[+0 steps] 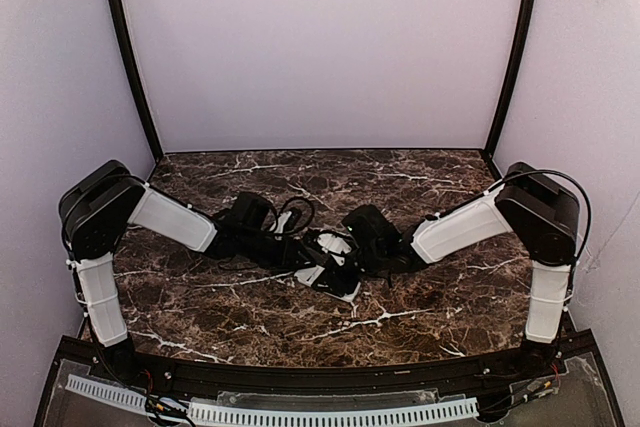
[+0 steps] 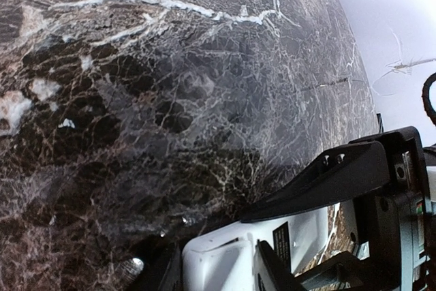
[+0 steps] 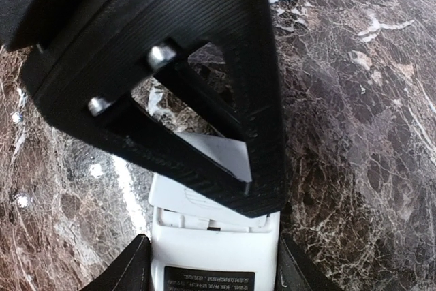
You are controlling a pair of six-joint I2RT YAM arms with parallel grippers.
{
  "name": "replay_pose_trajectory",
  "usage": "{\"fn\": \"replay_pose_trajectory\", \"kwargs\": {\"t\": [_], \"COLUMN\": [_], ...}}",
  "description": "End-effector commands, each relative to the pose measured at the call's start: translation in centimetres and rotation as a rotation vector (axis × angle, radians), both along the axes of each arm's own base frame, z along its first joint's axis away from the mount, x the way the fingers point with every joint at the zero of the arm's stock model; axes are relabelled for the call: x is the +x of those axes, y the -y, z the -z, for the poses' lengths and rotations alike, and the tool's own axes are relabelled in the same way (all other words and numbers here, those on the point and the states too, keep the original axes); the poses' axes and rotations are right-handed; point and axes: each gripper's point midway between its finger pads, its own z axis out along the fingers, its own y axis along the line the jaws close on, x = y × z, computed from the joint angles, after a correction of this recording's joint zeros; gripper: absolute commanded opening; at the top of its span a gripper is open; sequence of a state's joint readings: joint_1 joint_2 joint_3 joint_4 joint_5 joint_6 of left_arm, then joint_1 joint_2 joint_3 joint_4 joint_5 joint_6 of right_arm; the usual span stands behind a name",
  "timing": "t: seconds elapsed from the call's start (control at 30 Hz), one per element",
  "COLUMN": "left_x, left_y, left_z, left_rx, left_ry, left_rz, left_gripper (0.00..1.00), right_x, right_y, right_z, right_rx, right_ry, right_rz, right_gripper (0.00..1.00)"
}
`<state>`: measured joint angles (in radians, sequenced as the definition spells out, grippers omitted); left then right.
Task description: Load the batteries into the remote control
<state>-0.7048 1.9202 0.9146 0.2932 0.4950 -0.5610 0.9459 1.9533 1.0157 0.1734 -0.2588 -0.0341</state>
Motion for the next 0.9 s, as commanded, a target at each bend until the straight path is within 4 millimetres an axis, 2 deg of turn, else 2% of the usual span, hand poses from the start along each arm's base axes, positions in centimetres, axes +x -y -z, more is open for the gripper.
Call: {"fn": "replay_pose_trajectory", "kwargs": {"t": [0.0,0.33,0.43,0.6,0.87], "left_x": [-4.1,-3.6,-3.6,-4.2,-5.2], "left_y": [-5.5,-5.3,-5.7,-6.3,-6.4], "left_z": [7.0,5.1,5.0,5.3,5.3], "left_rx": [0.253,0.137,0.139,0.180,0.152], "left_ry": [-0.209,-0.186,-0.189,-0.191,-0.187], "left_rz": [-0.063,-0.080,-0.086,-0.058,-0.028], "left_gripper": [0.39,0.54,0.54,0.48,0.48], "right_x": [0.0,-0.2,-0.4,-0.5,-0.7], "right_y": [1.1,1.5,1.6,1.6,1.6], "right_z": [1.7,2.4,2.3,2.3,2.4], "right_rx": [-0.033,-0.042,-0.042,-0.040,-0.039], "right_ry": [-0.014,-0.005,-0.004,-0.004,-0.005], "right_rz": [0.025,0.017,0.012,0.001,-0.008], "right_gripper": [0.57,0.56,0.55,0.55,0.52]}}
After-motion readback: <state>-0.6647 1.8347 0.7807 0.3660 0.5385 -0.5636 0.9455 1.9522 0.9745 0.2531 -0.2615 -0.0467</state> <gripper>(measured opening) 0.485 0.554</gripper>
